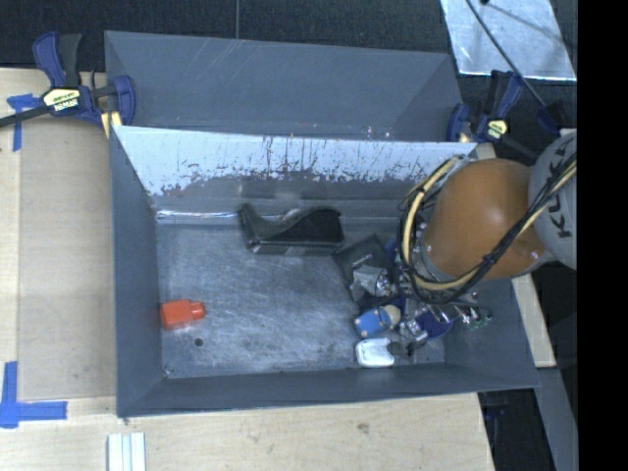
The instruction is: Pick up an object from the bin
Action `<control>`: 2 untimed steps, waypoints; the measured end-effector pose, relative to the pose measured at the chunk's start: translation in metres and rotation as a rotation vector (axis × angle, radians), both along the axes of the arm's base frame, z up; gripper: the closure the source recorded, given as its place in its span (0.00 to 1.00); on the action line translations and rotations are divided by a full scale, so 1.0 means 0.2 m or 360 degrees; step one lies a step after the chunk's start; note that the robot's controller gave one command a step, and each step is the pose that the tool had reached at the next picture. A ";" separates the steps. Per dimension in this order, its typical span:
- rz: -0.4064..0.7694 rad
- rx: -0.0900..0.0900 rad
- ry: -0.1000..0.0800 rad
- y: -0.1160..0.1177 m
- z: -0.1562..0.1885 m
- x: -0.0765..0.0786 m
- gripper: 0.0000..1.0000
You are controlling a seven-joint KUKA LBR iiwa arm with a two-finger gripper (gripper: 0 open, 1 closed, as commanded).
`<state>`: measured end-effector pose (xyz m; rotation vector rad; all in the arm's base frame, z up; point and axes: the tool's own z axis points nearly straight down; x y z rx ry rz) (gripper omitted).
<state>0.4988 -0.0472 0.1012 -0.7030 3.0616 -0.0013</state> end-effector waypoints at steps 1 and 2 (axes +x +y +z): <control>0.0278 0.0001 -0.0004 -0.19 -0.16 0.14 0.00; 0.0694 0.0004 0.0000 0.06 -0.16 0.05 0.00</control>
Offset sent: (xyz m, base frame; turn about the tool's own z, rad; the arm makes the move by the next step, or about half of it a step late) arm 0.0271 -0.0368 -0.0312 -0.1774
